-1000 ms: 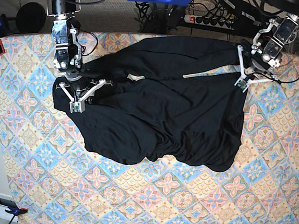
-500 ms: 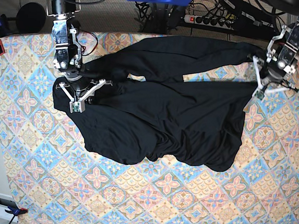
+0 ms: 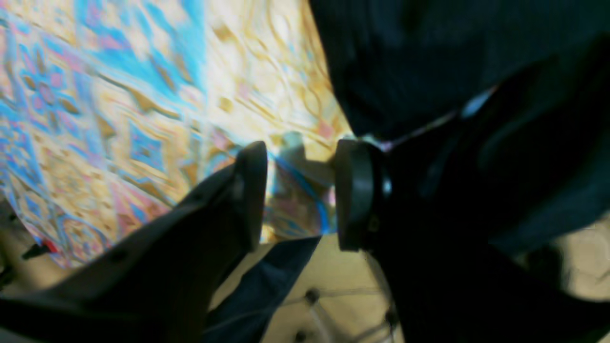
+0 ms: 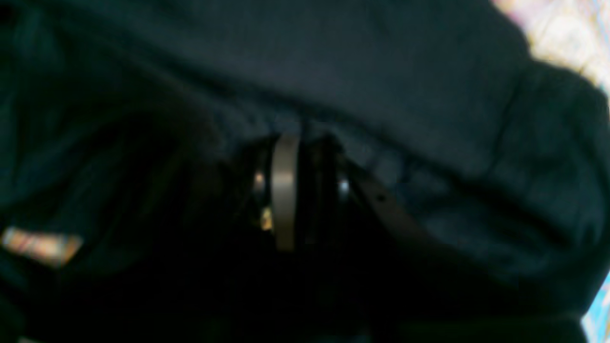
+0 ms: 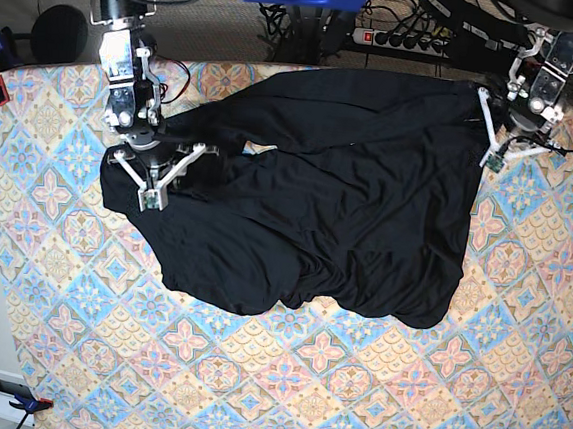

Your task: Layout the t-shirt on the table in an organized manner, then fold the t-shirt properly

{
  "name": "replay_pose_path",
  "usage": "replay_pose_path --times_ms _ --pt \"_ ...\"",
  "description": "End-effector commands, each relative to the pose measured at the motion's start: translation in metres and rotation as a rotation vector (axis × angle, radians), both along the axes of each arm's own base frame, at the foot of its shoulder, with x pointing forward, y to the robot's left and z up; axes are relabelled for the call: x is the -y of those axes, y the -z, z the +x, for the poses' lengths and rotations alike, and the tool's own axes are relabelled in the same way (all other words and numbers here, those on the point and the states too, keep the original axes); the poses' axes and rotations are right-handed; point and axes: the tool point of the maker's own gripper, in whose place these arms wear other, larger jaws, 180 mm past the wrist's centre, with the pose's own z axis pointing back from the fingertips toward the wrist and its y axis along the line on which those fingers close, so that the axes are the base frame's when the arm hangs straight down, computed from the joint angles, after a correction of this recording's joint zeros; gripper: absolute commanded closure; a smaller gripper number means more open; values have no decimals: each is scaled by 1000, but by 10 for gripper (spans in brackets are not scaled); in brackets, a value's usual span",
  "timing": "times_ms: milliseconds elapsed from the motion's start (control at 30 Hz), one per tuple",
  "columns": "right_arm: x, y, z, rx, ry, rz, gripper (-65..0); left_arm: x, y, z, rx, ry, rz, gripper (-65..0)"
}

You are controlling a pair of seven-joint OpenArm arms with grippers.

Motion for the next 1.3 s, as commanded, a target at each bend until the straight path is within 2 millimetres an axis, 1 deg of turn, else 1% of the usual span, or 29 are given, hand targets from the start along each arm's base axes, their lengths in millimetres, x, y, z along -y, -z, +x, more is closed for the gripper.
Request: replay_pose_path --times_ms 0,67,167,267,367,467,567,600,667,800,867,967,1033,1100,1167,1233,1267 --pt "-2 -21 11 64 -7 6 -107 -8 -17 11 55 -18 -1 -238" --pt "-7 -37 13 99 -23 9 -119 -14 -36 22 120 -80 -58 -239" --pt "-11 -52 11 131 -34 14 -121 -23 -54 32 183 -164 -149 -238" --pt "2 -73 18 192 1 9 -122 -27 -72 42 260 -252 -270 -238" --pt "13 -79 23 211 31 1 -122 -30 -87 50 359 -353 -387 -238" --pt "22 -75 26 201 55 -5 -122 -25 -94 57 444 -439 -500 -238" --pt "19 -89 56 236 52 -1 -122 -19 -96 64 519 -516 -588 -239" --pt "17 -90 65 232 45 0 -122 -18 -95 64 544 -553 -616 -239" --pt "10 -85 83 214 32 3 -123 -23 -98 64 612 -631 -663 -238" --pt "-5 -76 111 180 20 19 -123 -35 -110 67 729 -731 -718 -238" --pt "-9 -72 120 166 27 30 -123 -41 -118 71 782 -760 -738 -238" --pt "-15 -64 128 137 37 51 -123 -51 -128 76 845 -787 -748 -239" --pt "-18 -62 135 133 42 62 -123 -60 -126 82 863 -826 -772 -240" --pt "-22 -62 140 146 46 75 -124 -70 -116 90 860 -884 -817 -241" --pt "-20 -62 145 154 51 76 -133 -78 -103 97 837 -926 -847 -241" --pt "-18 -61 150 152 58 72 -169 -84 -84 100 791 -975 -876 -241" --pt "-16 -60 153 147 62 71 -195 -84 -71 102 761 -1010 -900 -241"
